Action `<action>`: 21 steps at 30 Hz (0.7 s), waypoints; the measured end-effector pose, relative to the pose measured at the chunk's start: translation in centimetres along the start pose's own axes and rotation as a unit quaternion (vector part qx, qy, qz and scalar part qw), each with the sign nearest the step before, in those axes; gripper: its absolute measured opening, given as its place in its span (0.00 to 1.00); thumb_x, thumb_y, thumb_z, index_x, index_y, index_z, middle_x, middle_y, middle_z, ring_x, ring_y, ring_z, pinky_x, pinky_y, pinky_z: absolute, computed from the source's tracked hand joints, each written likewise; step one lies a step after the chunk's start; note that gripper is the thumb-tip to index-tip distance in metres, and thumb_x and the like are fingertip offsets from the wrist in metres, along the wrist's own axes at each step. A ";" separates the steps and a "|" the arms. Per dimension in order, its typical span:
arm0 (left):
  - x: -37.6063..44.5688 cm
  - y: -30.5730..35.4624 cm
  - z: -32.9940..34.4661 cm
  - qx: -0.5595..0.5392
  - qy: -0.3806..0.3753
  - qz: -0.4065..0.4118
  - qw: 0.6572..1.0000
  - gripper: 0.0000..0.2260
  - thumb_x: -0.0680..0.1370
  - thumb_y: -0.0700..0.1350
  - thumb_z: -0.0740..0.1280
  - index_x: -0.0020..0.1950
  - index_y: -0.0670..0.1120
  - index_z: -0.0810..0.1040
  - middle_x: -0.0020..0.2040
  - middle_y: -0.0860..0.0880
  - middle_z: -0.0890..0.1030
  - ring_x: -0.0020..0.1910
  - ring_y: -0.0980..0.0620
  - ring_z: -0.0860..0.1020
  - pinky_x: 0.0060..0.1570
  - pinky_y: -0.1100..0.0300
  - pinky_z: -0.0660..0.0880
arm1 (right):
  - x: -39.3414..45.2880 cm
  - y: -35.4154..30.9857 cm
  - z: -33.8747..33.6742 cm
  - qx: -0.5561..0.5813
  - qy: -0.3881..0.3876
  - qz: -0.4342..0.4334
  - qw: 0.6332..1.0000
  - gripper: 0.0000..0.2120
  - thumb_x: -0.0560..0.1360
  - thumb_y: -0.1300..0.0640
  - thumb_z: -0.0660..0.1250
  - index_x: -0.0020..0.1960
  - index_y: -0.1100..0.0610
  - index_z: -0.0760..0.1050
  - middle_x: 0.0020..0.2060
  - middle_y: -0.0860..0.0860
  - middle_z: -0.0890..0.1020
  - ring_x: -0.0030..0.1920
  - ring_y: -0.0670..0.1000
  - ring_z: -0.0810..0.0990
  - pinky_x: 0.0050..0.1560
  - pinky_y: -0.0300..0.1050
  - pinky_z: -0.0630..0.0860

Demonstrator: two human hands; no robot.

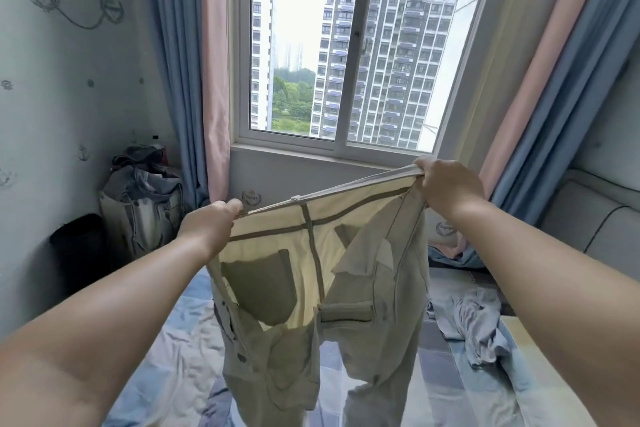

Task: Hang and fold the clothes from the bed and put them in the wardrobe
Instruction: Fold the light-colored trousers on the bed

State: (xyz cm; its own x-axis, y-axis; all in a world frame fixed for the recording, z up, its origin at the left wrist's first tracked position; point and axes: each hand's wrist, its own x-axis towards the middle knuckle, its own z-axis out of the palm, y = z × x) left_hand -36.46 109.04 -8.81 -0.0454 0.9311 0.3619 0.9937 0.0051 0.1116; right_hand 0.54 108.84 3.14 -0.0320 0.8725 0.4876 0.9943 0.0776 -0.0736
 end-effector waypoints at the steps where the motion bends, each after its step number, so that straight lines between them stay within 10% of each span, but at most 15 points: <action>1: -0.3 -0.5 0.1 0.001 -0.012 -0.020 1.000 0.11 0.78 0.38 0.56 0.53 0.51 0.74 0.50 0.47 0.79 0.44 0.45 0.77 0.37 0.57 0.70 | 0.0 0.3 -0.2 0.032 -0.006 0.020 0.999 0.12 0.75 0.66 0.51 0.46 0.55 0.71 0.36 0.54 0.78 0.36 0.56 0.77 0.31 0.44 0.68; 8: -0.7 -2.2 -0.9 -0.232 -0.060 -0.202 0.950 0.14 0.74 0.32 0.58 0.43 0.48 0.80 0.41 0.44 0.82 0.38 0.45 0.82 0.34 0.58 0.77 | -0.2 1.9 -0.7 0.300 -0.054 0.122 0.945 0.18 0.77 0.64 0.51 0.56 0.53 0.77 0.47 0.55 0.80 0.45 0.57 0.81 0.47 0.56 0.81; 15: -0.4 3.2 -5.1 -0.610 0.069 -0.271 0.741 0.16 0.79 0.31 0.52 0.47 0.42 0.78 0.49 0.40 0.80 0.44 0.45 0.81 0.32 0.60 0.79 | -0.2 4.0 -2.0 0.523 -0.073 0.246 0.813 0.18 0.79 0.63 0.47 0.49 0.52 0.75 0.42 0.59 0.81 0.35 0.57 0.82 0.30 0.46 0.82; 21: 0.7 8.3 -14.0 -0.591 0.223 -0.161 0.758 0.13 0.80 0.34 0.55 0.45 0.45 0.77 0.46 0.45 0.80 0.42 0.53 0.80 0.38 0.68 0.78 | 2.9 7.5 -6.1 0.678 -0.002 0.200 0.707 0.17 0.79 0.63 0.48 0.49 0.54 0.76 0.39 0.55 0.80 0.38 0.55 0.82 0.41 0.49 0.82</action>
State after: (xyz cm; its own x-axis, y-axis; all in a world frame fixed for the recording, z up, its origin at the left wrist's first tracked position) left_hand -29.63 104.64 5.34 -0.5585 0.7333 0.3878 0.1500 -0.3705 0.9166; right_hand 8.57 109.02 9.36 0.2212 0.9565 0.1904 -0.0878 0.2140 -0.9729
